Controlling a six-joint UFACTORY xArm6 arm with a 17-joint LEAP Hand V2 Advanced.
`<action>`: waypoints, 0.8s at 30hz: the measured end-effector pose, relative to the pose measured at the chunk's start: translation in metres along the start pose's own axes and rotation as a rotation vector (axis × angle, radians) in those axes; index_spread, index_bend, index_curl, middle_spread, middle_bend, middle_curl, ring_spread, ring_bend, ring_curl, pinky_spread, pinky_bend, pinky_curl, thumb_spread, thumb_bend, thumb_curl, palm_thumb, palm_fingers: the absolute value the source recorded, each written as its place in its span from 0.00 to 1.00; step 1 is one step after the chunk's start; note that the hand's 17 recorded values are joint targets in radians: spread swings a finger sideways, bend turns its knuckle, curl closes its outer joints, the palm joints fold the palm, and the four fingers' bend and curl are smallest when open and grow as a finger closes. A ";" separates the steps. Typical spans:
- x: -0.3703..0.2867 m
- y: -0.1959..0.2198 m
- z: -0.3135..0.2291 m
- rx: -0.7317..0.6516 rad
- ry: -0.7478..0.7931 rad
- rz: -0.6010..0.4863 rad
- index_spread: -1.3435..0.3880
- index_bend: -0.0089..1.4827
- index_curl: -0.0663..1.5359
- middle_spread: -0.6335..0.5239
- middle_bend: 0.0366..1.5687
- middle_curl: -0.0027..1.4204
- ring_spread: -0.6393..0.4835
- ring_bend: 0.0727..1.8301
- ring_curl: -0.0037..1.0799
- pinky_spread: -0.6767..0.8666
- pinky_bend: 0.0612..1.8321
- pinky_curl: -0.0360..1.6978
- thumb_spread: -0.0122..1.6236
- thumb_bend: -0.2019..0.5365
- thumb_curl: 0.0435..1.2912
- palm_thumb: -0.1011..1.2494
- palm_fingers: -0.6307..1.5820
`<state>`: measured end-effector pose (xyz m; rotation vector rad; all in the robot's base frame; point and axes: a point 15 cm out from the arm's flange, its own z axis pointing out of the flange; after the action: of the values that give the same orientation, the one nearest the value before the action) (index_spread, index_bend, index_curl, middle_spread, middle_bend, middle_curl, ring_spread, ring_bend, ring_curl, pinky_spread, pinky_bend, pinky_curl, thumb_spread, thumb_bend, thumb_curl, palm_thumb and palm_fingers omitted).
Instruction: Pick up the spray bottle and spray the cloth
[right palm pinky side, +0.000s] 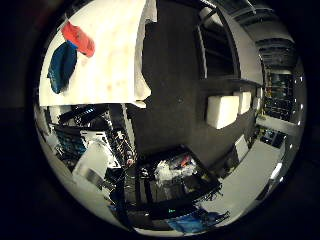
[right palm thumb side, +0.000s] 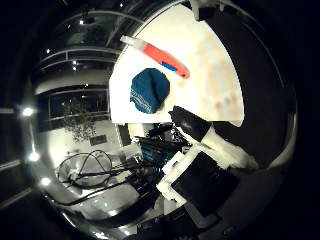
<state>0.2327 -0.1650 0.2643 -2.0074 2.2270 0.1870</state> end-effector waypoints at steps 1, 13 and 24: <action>0.001 0.000 0.000 0.005 -0.005 0.004 0.59 0.13 0.29 0.52 0.10 0.27 0.68 0.09 0.26 0.70 0.08 0.17 0.66 0.24 0.22 0.55 0.49; -0.028 -0.008 0.041 0.103 -0.261 0.112 0.61 0.10 0.24 0.51 0.14 0.29 0.67 0.16 0.28 0.69 0.14 0.18 0.67 0.24 0.23 0.53 0.47; -0.037 -0.035 0.077 0.257 -0.403 0.196 0.64 0.11 0.20 0.58 0.18 0.29 0.70 0.23 0.29 0.69 0.25 0.20 0.66 0.24 0.22 0.48 0.40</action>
<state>0.2728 -0.1182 0.1955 -1.4702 2.0619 0.2818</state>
